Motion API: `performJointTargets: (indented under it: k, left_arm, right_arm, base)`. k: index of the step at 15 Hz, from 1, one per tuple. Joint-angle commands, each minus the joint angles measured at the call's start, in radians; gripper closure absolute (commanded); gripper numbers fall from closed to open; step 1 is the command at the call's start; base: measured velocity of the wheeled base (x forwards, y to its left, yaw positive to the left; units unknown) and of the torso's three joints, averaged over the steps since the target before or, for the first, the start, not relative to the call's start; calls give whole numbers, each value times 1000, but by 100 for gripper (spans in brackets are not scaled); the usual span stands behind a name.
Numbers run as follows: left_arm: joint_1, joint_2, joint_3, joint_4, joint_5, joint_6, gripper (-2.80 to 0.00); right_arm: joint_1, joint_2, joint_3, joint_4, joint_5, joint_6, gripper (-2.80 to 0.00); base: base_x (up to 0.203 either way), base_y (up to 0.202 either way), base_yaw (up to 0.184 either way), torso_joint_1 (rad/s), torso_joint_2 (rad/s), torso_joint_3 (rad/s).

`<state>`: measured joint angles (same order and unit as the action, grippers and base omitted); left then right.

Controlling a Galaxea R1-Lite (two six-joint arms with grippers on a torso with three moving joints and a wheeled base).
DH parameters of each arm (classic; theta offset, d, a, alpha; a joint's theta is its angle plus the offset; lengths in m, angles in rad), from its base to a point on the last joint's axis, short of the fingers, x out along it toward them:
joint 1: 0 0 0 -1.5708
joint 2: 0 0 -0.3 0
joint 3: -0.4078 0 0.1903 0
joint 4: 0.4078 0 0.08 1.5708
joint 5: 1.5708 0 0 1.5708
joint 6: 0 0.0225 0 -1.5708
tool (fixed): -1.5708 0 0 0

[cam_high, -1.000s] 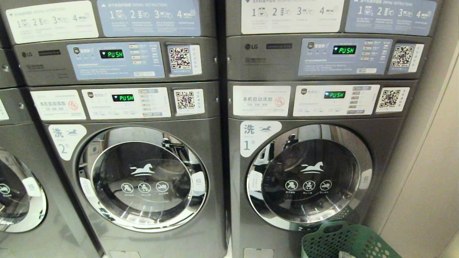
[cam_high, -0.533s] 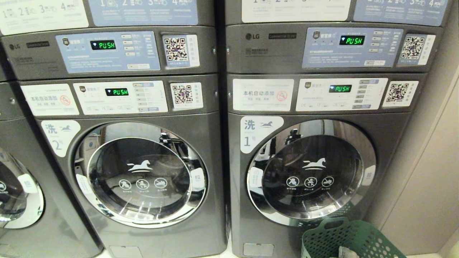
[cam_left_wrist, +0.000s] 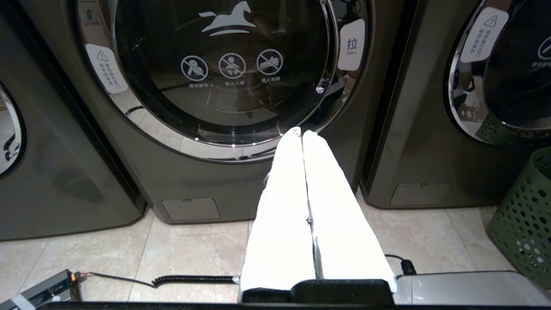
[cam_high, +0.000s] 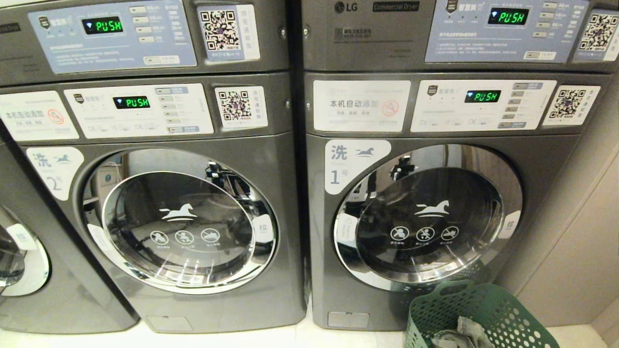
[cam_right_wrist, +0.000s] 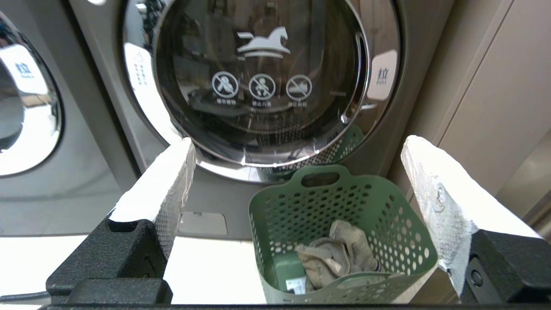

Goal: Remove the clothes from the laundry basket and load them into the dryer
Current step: Take the clothes out of the basket

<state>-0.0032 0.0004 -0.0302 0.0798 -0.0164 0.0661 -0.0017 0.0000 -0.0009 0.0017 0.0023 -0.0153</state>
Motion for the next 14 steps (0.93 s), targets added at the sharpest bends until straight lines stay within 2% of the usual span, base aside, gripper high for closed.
performJointTargets:
  k: [1, 7, 10, 11, 12, 14]
  left_arm:
    - [0, -2, 1, 0, 0, 9, 0]
    - [0, -2, 1, 0, 0, 12, 0]
    - [0, -2, 1, 0, 0, 12, 0]
    - [0, -2, 0, 3, 0, 12, 0]
    - [0, -2, 0, 3, 0, 12, 0]
    - [0, -2, 1, 0, 0, 12, 0]
  right_arm:
    - [0, -2, -1, 0, -1, 4, -280]
    - [0, -2, 1, -2, 1, 12, -280]
    - [0, -2, 1, -2, 8, -15, -280]
    - [0, -2, 1, -1, 11, -57, 0]
    - [-1, -2, 0, 4, 18, -90, 0]
    - [0, -2, -1, 6, 24, -83, 0]
  base:
    - [0, 0, 0, -1, 2, -201]
    - [0, 0, 0, 3, 3, -194]
    - [0, 0, 0, 6, 1, -194]
    - [0, 0, 0, 4, 9, -199]
    - [0, 0, 0, 2, 3, -198]
    - [0, 0, 0, 7, 5, -199]
